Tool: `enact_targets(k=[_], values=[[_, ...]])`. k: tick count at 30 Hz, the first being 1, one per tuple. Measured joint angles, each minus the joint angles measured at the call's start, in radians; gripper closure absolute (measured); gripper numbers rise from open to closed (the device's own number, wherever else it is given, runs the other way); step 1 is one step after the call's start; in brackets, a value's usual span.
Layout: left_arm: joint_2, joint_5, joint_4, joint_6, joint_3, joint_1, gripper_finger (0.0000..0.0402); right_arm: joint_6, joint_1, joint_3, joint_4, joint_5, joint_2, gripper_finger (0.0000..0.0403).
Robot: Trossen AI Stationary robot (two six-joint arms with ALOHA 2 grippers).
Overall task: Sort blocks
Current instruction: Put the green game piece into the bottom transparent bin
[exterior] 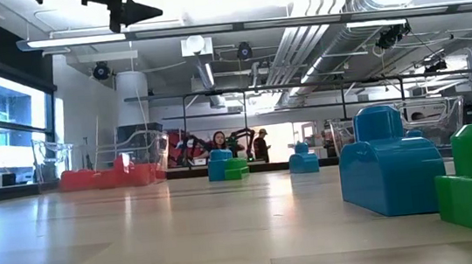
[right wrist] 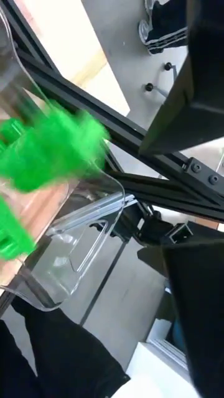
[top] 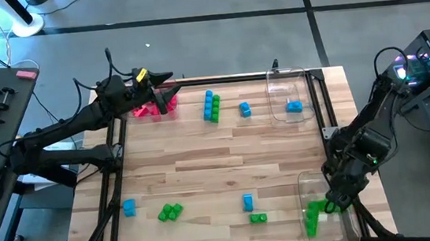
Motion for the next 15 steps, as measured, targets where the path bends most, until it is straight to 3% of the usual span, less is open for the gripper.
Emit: enact_targets(k=[5,10,15], values=[[0.0,0.0,0.003,0.0,0.0,0.0,0.0101,-0.004,0.0,0.0,0.03,0.043,0.0,0.0246],[0.0,0.0,0.036,-0.037,0.0,0.0,0.0101,-0.084,-0.074,0.0,0.184,0.289,0.0,0.0243],[0.0,0.005,0.071,-0.093,0.0,0.0,0.0101,-0.404,-0.282,0.0,0.29,0.527,0.0,0.0242]])
